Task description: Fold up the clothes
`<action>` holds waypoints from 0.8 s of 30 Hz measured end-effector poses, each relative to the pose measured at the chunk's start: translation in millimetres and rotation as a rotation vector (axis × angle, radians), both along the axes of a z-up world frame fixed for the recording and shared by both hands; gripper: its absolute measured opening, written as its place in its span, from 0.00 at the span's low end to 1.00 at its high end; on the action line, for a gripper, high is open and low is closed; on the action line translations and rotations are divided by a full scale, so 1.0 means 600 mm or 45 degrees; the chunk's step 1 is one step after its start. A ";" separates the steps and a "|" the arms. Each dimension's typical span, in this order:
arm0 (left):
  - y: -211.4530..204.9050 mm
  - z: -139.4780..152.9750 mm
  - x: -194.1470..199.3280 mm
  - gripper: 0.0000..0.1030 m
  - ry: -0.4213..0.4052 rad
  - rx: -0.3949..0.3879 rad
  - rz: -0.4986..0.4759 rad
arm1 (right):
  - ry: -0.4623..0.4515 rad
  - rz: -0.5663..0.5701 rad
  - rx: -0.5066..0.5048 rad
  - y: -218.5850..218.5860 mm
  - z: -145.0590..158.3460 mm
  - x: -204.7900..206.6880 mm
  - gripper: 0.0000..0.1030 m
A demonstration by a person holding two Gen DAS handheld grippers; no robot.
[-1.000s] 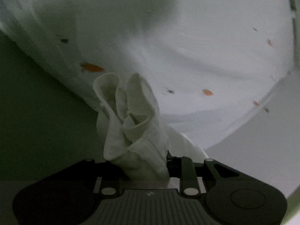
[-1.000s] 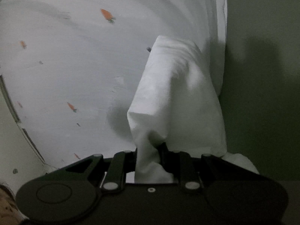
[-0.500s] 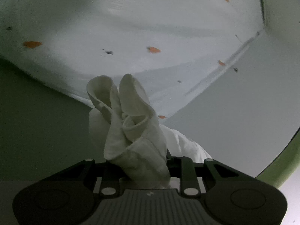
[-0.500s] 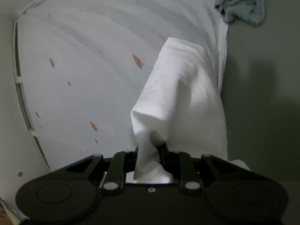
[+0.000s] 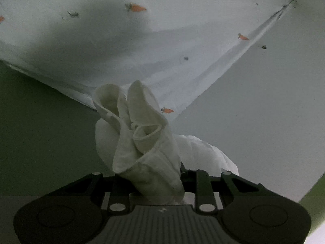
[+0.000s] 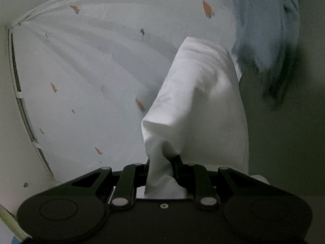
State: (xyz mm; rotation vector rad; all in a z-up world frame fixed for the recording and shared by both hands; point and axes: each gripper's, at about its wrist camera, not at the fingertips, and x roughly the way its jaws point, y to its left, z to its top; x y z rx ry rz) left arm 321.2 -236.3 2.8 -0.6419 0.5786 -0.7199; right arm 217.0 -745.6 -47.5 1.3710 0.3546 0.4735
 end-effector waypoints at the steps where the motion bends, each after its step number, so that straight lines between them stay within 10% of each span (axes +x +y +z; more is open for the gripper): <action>1: -0.026 -0.001 0.009 0.28 -0.001 0.002 0.001 | -0.012 0.005 -0.041 -0.021 0.012 0.009 0.19; 14: -0.297 -0.014 0.184 0.28 -0.015 0.069 -0.023 | -0.043 -0.009 -0.338 -0.217 0.065 0.220 0.18; 18: -0.346 -0.002 0.255 0.28 -0.039 0.100 -0.010 | 0.025 -0.035 -0.739 -0.193 0.070 0.317 0.16; 24: -0.393 -0.117 0.347 0.29 0.074 0.189 0.035 | 0.130 -0.073 -1.339 -0.158 0.078 0.462 0.15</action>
